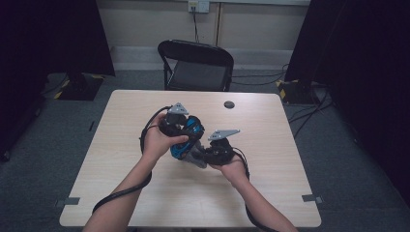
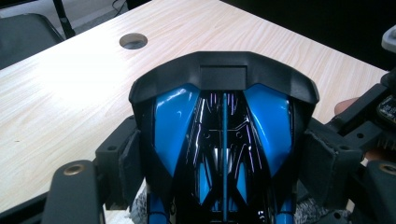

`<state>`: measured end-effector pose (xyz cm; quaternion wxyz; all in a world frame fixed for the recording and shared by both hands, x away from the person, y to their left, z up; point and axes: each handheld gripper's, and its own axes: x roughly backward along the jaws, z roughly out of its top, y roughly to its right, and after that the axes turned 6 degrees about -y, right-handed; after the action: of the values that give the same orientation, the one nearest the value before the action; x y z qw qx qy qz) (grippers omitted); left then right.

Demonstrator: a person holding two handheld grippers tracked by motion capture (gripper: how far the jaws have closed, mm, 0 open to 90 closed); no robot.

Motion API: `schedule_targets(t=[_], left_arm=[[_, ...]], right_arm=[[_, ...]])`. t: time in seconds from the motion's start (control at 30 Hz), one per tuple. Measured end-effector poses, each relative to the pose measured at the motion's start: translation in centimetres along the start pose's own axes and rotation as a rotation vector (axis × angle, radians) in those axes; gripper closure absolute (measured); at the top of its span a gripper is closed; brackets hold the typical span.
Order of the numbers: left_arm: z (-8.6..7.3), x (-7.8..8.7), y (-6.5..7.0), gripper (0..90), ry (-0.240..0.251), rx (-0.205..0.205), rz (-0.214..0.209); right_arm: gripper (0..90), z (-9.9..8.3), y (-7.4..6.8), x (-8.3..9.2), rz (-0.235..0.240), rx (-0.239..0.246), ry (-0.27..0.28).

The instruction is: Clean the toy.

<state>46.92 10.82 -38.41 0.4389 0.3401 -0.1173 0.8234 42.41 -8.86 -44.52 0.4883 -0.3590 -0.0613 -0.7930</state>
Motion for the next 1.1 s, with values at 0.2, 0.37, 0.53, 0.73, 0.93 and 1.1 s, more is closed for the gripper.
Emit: schedule_targets(t=[0.2,0.37,0.53,0.73,0.93,1.1], left_arm=[[0.3,0.0,0.1,25.5,0.000,-0.005,0.000],[0.4,-0.1,0.2,25.5,0.000,-0.007,0.000],[0.5,0.0,0.2,25.5,0.000,-0.012,0.001],[0.6,0.0,0.2,25.5,-0.001,-0.008,0.000],[0.7,0.1,0.1,25.5,-0.002,-0.008,0.001],[0.9,0.2,0.0,25.5,-0.001,-0.008,0.005]], right_arm=[[77.0,-0.1,-0.2,-0.3,0.008,0.002,-0.006],[77.0,-0.3,-0.3,-0.6,0.017,0.001,-0.009],[77.0,-0.4,-0.3,-0.7,0.026,-0.007,0.001],[77.0,-0.5,-0.6,-1.1,0.035,-0.003,-0.006],[77.0,-0.6,-0.9,-1.4,0.046,0.002,-0.012],[77.0,-0.7,-1.5,-1.8,0.054,0.022,-0.029]])
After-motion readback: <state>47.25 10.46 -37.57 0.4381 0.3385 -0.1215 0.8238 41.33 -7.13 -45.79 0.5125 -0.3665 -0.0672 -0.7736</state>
